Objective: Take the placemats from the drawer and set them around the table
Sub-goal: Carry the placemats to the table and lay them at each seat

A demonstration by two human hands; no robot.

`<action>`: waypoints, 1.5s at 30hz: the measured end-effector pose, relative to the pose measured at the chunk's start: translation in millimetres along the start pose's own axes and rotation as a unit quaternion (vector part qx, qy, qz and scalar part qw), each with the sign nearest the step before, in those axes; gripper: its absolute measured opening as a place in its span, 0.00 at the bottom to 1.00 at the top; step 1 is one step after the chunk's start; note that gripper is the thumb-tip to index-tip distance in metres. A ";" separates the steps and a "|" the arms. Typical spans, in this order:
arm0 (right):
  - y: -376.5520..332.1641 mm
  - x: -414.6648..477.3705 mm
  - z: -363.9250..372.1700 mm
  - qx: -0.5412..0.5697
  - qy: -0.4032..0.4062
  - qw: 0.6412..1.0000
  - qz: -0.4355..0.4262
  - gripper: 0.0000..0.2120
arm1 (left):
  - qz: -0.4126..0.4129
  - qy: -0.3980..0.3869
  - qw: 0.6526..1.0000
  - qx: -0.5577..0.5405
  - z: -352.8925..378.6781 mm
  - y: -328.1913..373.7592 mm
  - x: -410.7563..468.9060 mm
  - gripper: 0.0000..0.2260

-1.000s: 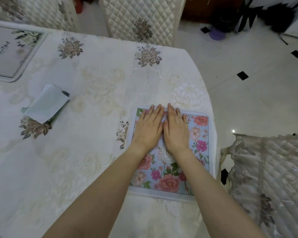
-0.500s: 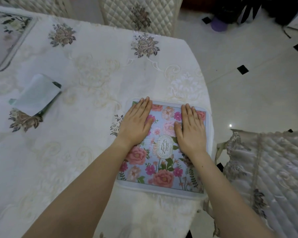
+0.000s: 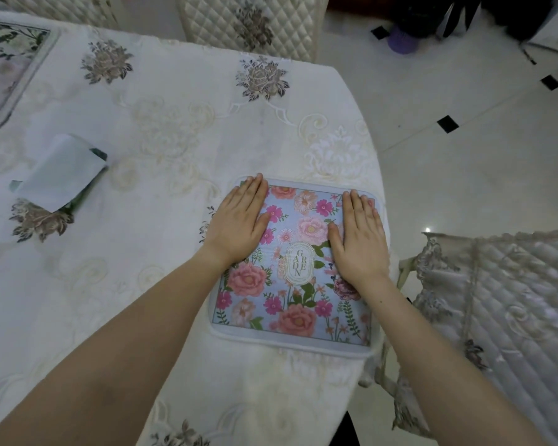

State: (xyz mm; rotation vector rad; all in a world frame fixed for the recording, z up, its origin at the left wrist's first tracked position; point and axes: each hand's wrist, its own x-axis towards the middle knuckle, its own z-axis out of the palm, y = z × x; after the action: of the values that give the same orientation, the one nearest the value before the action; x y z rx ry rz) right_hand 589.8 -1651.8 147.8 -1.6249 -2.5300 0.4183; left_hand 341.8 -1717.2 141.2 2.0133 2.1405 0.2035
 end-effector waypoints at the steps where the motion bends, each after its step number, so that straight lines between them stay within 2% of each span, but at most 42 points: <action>1: 1.4 2.9 -1.4 -0.003 -0.002 1.000 -0.001 0.32 | -0.004 -0.002 1.000 0.005 -0.4 1.9 2.8 0.28; 7: -1.4 5.6 -8.5 -0.021 -0.013 1.000 0.001 0.32 | -0.015 -0.046 0.998 0.049 -14.9 7.8 4.9 0.28; 9: -14.8 1.6 -16.5 -0.004 0.004 1.000 0.005 0.31 | -0.019 -0.005 0.999 0.035 -30.4 18.8 -0.4 0.27; 12: -60.1 -30.6 -21.6 0.090 0.049 0.995 0.015 0.29 | 0.008 0.083 0.996 -0.015 -38.8 48.0 -39.9 0.25; 14: -88.0 -63.3 -11.4 0.121 0.046 0.992 0.003 0.28 | 0.012 0.081 0.996 -0.041 -23.6 62.3 -77.0 0.24; 16: -99.9 -85.7 6.4 0.106 0.019 0.994 -0.018 0.28 | -0.001 0.049 0.997 -0.056 -3.0 62.2 -99.4 0.24; 21: -91.3 -89.4 34.0 0.033 0.000 0.999 -0.032 0.27 | 0.016 0.032 0.999 -0.037 19.4 51.5 -104.7 0.24; 27: -83.7 -94.6 28.4 0.025 -0.021 0.998 -0.051 0.27 | 0.013 0.019 0.999 -0.046 14.6 51.2 -107.0 0.25; 39: -13.3 -122.9 2.8 0.028 -0.030 0.999 -0.034 0.27 | 0.001 0.004 0.999 -0.032 6.2 20.5 -130.2 0.27; 45: -11.4 -123.8 3.4 0.031 -0.028 0.998 -0.036 0.28 | -0.004 0.001 0.999 -0.041 3.0 20.1 -132.2 0.28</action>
State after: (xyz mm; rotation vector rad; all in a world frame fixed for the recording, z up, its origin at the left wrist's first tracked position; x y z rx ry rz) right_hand 631.3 -1768.7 155.2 -1.5153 -2.5791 0.5373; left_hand 369.3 -1847.8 149.4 1.9604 2.1035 0.2868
